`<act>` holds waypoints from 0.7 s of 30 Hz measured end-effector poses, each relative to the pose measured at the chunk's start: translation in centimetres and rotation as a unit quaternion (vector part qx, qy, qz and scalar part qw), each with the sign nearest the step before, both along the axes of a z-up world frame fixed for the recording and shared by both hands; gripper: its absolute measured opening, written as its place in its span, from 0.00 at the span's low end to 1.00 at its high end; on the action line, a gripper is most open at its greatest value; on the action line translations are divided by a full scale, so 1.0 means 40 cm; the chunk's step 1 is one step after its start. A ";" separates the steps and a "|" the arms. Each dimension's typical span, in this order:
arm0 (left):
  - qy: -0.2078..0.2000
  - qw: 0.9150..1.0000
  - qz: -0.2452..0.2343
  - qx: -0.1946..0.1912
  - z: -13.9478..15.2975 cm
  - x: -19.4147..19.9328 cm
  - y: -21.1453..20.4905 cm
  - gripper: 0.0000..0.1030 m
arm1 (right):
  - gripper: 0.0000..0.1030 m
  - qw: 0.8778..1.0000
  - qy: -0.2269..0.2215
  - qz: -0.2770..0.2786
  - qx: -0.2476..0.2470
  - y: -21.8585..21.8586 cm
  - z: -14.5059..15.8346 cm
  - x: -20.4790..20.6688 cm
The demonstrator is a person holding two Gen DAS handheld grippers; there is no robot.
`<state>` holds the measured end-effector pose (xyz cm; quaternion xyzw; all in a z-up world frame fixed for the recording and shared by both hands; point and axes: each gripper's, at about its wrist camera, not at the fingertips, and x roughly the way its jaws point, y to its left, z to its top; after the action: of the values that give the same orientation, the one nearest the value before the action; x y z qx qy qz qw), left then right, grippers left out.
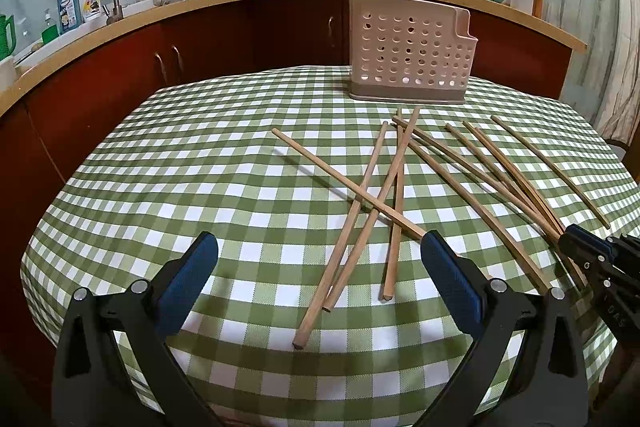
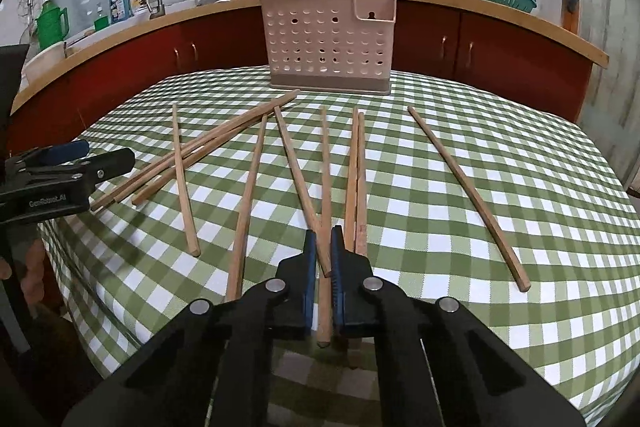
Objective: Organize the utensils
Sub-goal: 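Close the right tool on one wooden chopstick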
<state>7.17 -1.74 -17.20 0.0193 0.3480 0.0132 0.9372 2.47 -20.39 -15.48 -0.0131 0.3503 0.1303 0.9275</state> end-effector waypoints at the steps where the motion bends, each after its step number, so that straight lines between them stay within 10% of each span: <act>1: 0.000 1.000 0.000 0.000 0.000 0.000 0.000 0.96 | 0.08 1.000 -0.001 0.003 -0.001 0.002 0.000 -0.001; 21: 0.007 1.000 0.002 0.001 -0.013 0.006 -0.003 0.96 | 0.06 0.999 -0.034 -0.013 -0.021 0.007 0.026 -0.017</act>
<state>7.42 -1.85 -17.73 0.0198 0.3542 0.0155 0.9348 1.78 -20.09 -14.43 -0.0325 0.3216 0.1102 0.9399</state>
